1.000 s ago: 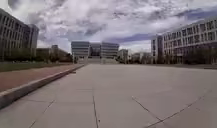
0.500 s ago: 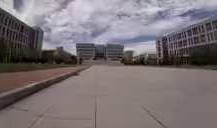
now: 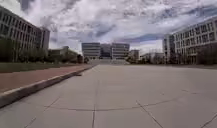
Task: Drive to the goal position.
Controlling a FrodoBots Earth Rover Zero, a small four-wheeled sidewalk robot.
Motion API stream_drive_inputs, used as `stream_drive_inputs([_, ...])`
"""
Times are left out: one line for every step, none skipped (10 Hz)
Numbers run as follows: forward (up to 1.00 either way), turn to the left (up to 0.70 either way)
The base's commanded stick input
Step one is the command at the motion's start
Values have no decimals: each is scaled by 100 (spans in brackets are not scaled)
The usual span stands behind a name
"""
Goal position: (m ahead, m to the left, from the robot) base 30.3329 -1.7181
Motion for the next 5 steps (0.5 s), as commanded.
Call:
stream_drive_inputs([100, 0])
stream_drive_inputs([100, 0])
stream_drive_inputs([100, 0])
stream_drive_inputs([100, 0])
stream_drive_inputs([100, 0])
